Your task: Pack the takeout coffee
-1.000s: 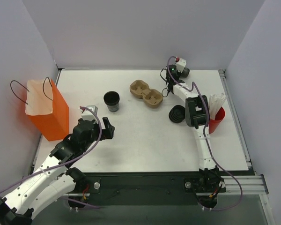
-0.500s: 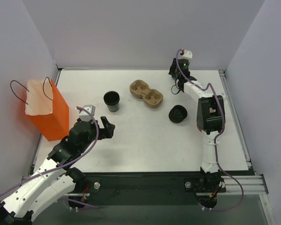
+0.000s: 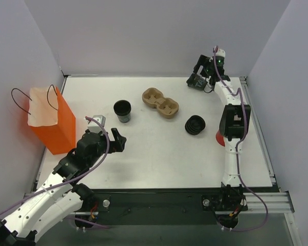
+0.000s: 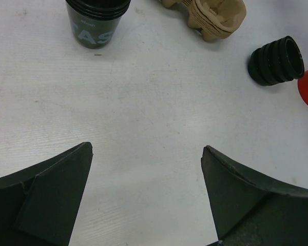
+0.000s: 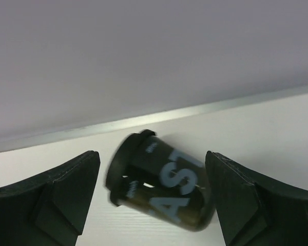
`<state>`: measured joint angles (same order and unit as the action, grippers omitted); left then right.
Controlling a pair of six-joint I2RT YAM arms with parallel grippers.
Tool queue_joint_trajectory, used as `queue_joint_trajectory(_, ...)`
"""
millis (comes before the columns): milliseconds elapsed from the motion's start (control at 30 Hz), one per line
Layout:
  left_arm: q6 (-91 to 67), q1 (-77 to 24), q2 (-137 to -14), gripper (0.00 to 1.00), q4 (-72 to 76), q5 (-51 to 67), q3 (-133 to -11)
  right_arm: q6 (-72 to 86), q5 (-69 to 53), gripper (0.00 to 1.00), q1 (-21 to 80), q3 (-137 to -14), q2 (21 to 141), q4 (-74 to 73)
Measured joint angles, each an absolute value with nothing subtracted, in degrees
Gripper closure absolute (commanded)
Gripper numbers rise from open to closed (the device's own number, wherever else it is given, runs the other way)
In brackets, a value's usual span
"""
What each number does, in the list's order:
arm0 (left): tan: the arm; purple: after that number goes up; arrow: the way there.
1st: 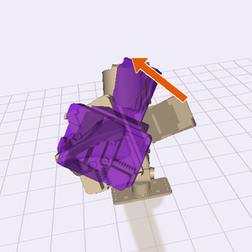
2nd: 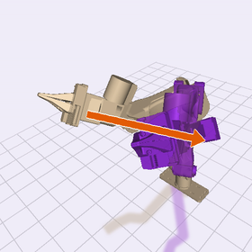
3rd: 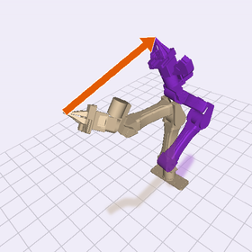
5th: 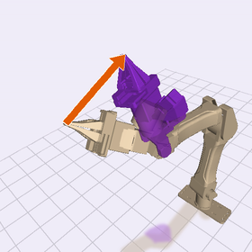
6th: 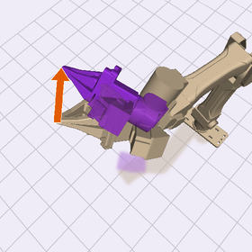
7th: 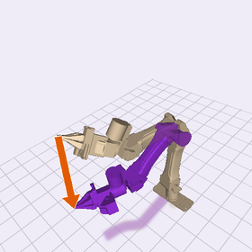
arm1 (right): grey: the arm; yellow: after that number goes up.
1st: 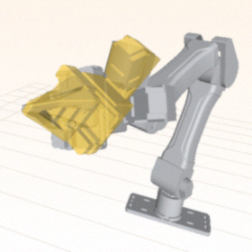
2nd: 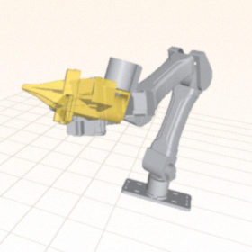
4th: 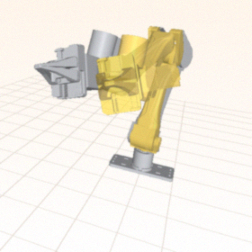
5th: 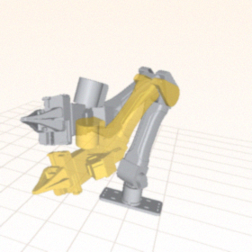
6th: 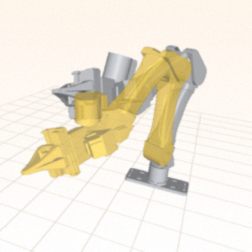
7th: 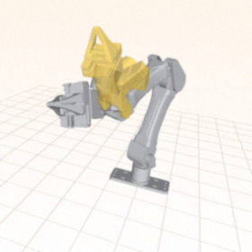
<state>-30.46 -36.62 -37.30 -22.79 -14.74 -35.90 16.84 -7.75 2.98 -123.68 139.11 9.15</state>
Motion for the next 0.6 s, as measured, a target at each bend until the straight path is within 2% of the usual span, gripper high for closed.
queue_joint_trajectory(267,-29.1,-36.3,-40.5,0.03,-22.6,-14.7,-35.9,19.6,-15.4,0.12,0.1,-124.9,147.6,9.1)
queue_joint_trajectory(600,-29.2,-36.1,-39.2,0.03,-22.0,-14.1,-35.5,19.8,-25.4,0.16,1.1,-122.6,146.7,9.1)
